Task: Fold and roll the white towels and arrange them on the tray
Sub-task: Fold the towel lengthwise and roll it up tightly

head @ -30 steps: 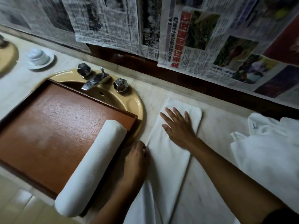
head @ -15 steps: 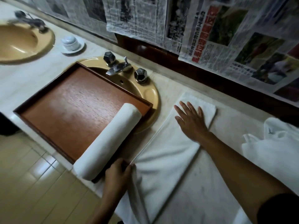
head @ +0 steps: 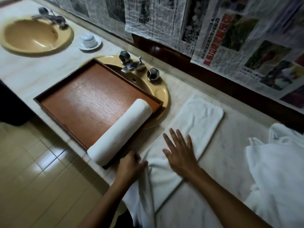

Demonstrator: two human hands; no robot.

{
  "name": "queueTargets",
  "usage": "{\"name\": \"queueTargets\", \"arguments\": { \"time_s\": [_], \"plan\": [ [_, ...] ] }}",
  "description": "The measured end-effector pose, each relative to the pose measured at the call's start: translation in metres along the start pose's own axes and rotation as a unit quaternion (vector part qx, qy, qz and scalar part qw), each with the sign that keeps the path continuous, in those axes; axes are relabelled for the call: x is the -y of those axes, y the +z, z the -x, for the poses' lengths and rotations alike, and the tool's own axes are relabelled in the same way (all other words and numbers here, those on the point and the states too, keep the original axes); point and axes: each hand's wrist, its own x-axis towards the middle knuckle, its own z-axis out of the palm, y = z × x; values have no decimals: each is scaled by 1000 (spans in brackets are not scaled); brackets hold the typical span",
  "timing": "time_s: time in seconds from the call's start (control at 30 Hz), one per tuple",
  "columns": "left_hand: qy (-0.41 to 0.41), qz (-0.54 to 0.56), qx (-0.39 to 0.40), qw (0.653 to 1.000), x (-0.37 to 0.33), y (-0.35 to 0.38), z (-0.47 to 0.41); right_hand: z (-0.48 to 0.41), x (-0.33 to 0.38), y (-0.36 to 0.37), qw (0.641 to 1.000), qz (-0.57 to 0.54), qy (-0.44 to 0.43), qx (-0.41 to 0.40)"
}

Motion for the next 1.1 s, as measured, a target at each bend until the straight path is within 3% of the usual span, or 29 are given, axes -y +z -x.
{"name": "queueTargets", "arguments": {
  "time_s": [0.13, 0.2, 0.27, 0.3, 0.37, 0.47, 0.57, 0.67, 0.77, 1.0, 1.1],
  "plan": [
    [19, -123, 130, 984, 11, -1, 26, 0, -6, -3, 1000, 4, -8, 5],
    [33, -121, 148, 981, 23, -4, 34, -2, -9, -1, 1000, 0, -7, -2],
    [11, 64, 173, 983, 30, -13, 47, 1, -7, -2, 1000, -7, -9, -5],
    [-27, 213, 184, 959, 29, -16, 52, 2, -7, -3, 1000, -6, -7, -3],
    [-90, 360, 172, 913, 30, -20, 61, 2, -6, -4, 1000, 0, -5, -2],
    [-63, 246, 91, 963, 39, -19, 66, 2, -5, -6, 1000, 1, -9, 8],
    [-56, 273, 49, 959, 45, -22, 66, 1, -5, -7, 1000, 2, -13, 15],
    [-30, 122, -45, 991, 54, -15, 58, 2, -6, -5, 1000, 4, -11, 11],
    [-49, 67, -98, 992, 60, -7, 55, 1, -5, -3, 1000, 4, -11, 7],
    [-53, 29, -93, 994, 65, 1, 44, 4, 6, -9, 1000, 13, -5, -15],
    [-50, 20, -82, 995, 71, 1, 39, 22, 44, -7, 994, -34, -70, -78]
  ]
}}
